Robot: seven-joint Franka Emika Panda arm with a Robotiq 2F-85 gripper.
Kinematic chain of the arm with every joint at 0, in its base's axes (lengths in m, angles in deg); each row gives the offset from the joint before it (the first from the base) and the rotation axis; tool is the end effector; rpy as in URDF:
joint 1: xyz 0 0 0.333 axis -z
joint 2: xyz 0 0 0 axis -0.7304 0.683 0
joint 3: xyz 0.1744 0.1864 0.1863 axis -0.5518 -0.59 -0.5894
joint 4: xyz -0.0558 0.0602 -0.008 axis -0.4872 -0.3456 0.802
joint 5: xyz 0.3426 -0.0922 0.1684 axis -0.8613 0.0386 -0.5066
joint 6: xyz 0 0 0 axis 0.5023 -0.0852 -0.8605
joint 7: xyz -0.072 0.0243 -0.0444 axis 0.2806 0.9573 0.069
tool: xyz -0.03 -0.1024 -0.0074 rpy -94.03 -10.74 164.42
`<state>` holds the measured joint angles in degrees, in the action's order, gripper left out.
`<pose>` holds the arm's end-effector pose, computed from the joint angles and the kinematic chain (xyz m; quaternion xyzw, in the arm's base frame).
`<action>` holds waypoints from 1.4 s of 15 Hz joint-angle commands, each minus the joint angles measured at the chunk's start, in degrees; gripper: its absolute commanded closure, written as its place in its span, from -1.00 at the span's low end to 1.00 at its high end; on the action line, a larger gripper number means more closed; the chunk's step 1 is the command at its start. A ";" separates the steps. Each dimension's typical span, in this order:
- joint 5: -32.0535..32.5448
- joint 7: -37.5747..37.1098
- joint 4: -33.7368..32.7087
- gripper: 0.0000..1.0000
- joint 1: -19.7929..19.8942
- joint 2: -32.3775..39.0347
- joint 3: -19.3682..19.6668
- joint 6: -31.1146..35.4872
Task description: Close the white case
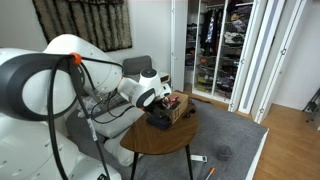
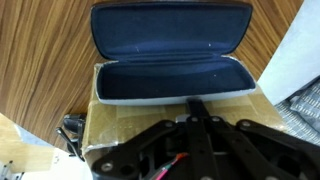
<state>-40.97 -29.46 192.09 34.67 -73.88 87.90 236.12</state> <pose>0.4400 0.0447 0.4172 -0.9634 -0.0465 -0.2505 0.0833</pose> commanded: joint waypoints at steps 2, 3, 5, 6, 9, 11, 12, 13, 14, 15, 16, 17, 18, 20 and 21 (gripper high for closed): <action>-2.93 3.33 -1.34 1.00 -2.24 1.82 2.01 -0.22; -3.06 3.54 -1.28 1.00 -2.32 1.64 2.12 -0.63; -3.30 3.83 -1.12 1.00 -2.55 1.14 2.35 -1.56; -3.08 3.63 -1.06 1.00 -2.37 0.97 2.22 -2.02; -2.62 2.94 -0.77 1.00 -1.84 0.12 1.74 -3.57; -2.82 2.90 -0.78 1.00 -1.79 -0.08 1.74 -4.62; -2.65 2.67 -0.86 1.00 -1.54 -0.06 1.58 -5.29; -2.67 2.60 -0.87 1.00 -1.43 -0.09 1.55 -6.06; -2.53 2.32 -0.88 1.00 -1.19 -0.19 1.41 -6.78; -2.51 2.23 -0.85 1.00 -1.03 -0.33 1.37 -7.30; -2.37 2.01 -0.87 1.00 -0.76 -0.45 1.26 -7.89; -2.34 1.95 -0.89 1.00 -0.57 -0.60 1.23 -8.47; -2.19 1.75 -0.90 1.00 -0.29 -0.74 1.14 -9.00; -2.17 1.61 -0.95 1.00 0.12 -0.79 1.10 -10.06; -2.25 1.63 -1.00 1.00 0.22 -0.77 1.11 -10.55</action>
<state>-42.34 -27.53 190.58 34.19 -74.76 89.44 228.58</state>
